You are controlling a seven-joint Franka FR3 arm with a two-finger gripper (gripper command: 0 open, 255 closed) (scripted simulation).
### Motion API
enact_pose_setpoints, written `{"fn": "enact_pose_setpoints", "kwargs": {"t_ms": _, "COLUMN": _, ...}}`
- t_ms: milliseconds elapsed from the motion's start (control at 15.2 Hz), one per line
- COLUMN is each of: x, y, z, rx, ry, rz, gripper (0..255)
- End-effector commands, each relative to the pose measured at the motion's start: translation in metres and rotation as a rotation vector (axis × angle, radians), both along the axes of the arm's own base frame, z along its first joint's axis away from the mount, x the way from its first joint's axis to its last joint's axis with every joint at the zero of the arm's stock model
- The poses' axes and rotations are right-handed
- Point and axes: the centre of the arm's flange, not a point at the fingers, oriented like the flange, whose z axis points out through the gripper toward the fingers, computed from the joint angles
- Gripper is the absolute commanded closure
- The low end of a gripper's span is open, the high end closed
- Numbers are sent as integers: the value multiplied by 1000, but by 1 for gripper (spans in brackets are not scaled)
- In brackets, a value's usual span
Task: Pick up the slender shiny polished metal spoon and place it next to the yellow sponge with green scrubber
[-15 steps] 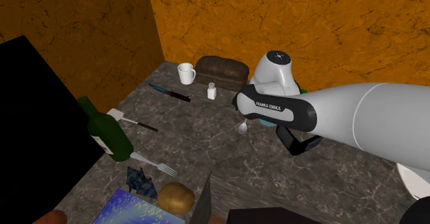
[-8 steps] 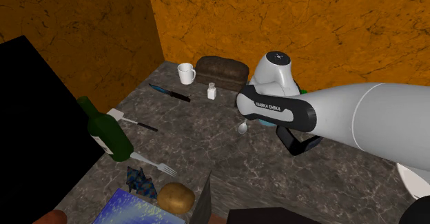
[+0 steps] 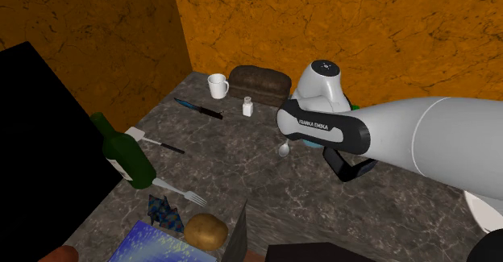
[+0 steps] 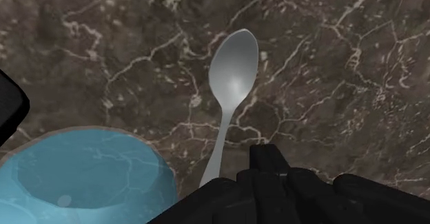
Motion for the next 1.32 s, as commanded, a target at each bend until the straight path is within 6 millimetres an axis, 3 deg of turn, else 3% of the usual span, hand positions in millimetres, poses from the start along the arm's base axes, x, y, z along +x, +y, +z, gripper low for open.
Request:
{"fn": "enact_pose_setpoints", "kwargs": {"t_ms": 0, "x": 0, "y": 0, "z": 0, "rx": 0, "ry": 0, "rz": 0, "gripper": 255}}
{"fn": "enact_pose_setpoints", "kwargs": {"t_ms": 66, "x": 0, "y": 0, "z": 0, "rx": 0, "ry": 0, "rz": 0, "gripper": 0}}
{"fn": "enact_pose_setpoints", "kwargs": {"t_ms": 264, "x": 40, "y": 22, "z": -33, "rx": -104, "ry": 297, "rz": -156, "gripper": 0}}
{"fn": "enact_pose_setpoints", "kwargs": {"t_ms": 792, "x": 38, "y": 21, "z": -73, "rx": -104, "ry": 297, "rz": -156, "gripper": 0}}
{"fn": "enact_pose_setpoints", "kwargs": {"t_ms": 1254, "x": 38, "y": 21, "z": -73, "rx": -104, "ry": 297, "rz": -156, "gripper": 0}}
